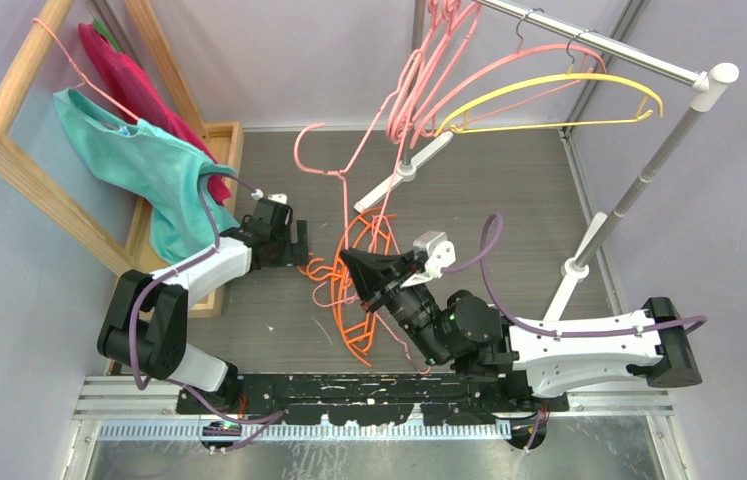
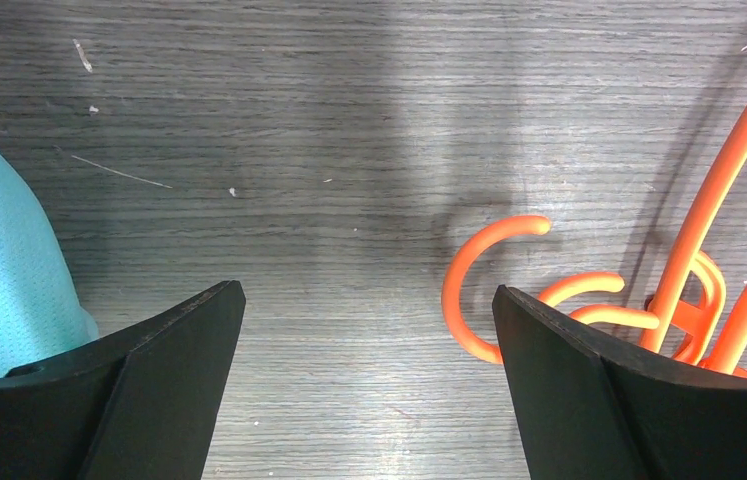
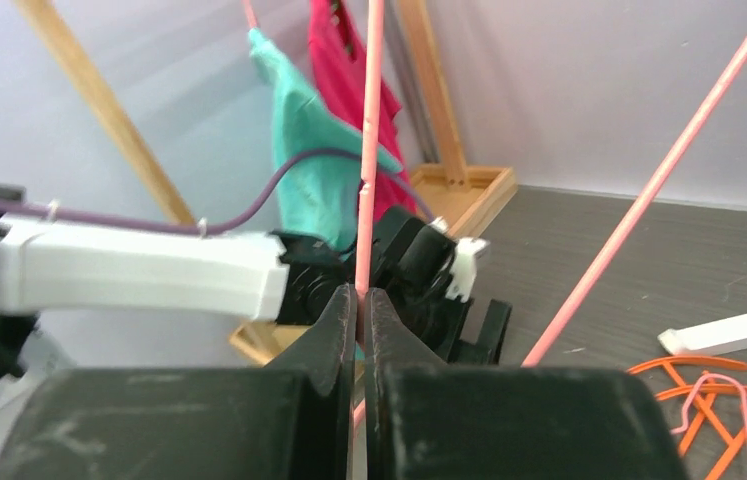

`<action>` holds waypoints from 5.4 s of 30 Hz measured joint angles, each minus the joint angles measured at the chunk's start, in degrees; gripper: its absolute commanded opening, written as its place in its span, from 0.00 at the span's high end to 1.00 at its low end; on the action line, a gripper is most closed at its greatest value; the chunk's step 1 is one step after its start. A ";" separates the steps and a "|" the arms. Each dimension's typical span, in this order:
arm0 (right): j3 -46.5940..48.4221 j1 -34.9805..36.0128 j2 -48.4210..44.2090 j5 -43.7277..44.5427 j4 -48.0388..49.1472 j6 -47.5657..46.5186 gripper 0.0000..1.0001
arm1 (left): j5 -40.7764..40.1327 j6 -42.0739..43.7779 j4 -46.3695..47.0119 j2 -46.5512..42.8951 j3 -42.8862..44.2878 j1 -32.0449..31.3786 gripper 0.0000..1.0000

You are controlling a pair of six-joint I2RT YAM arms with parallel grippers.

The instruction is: Organize the hangers

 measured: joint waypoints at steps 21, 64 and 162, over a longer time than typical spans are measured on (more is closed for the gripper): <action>14.40 -28.65 9.33 -17.31 -6.10 21.86 0.99 | -0.04 -0.72 -0.42 0.00 0.00 -0.31 0.02; 25.20 -53.16 21.90 -28.11 -8.59 47.78 0.99 | -0.94 -0.68 -0.39 0.59 0.00 -0.33 0.02; 33.68 -54.12 9.55 -9.25 -43.34 27.56 0.22 | -1.51 0.46 -0.44 2.29 0.59 -0.35 0.02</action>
